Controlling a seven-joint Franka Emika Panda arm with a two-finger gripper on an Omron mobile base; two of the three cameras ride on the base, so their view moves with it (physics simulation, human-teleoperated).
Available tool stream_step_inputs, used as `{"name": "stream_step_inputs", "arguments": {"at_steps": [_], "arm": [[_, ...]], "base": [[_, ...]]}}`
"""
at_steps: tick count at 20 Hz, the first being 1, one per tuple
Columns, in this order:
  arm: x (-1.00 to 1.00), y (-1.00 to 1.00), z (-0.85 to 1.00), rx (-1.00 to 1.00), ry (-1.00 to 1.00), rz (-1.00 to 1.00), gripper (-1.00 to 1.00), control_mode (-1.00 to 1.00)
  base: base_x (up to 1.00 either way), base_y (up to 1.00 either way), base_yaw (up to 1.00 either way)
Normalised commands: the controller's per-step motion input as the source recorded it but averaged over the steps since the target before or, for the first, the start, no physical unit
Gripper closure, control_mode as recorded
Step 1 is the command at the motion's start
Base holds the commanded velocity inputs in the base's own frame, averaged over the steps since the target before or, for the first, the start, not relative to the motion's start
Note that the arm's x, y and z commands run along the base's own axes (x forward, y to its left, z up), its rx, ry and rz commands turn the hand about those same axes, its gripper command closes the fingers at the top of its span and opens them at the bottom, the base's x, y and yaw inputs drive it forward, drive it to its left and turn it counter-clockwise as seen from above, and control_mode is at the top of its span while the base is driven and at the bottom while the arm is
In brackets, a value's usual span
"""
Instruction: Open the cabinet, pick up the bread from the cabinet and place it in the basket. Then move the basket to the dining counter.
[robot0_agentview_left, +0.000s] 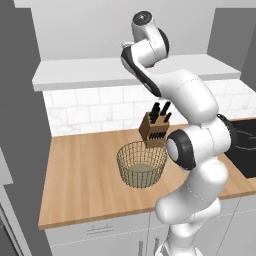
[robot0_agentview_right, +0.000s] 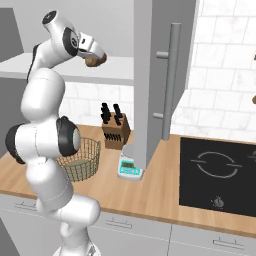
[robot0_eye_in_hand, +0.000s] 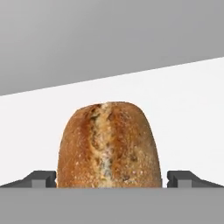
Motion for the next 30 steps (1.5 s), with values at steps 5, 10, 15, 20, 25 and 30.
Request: {"name": "stream_step_inputs", "arguments": {"at_steps": [5, 10, 15, 20, 25, 30], "arm": [[0.02, 0.00, -0.58, 0.00, 0.00, 0.09, -1.00, -1.00], [0.14, 0.00, -0.13, 0.00, -0.07, 0.11, -1.00, -1.00], [0.13, -0.01, 0.00, 0.00, 0.00, 0.04, -1.00, -1.00], [0.22, -0.01, 0.00, 0.00, 0.00, 0.00, -1.00, -1.00], [0.01, 0.00, 0.00, 0.00, 0.00, 0.01, 1.00, -1.00], [-0.12, 0.21, 0.00, -0.01, -0.01, 0.00, 1.00, -1.00]], "base": [[0.00, 0.00, 0.00], [0.00, 0.00, 0.00], [0.00, 0.00, 0.00], [0.00, 0.00, 0.00], [0.00, 0.00, 0.00], [0.00, 0.00, 0.00]]}}
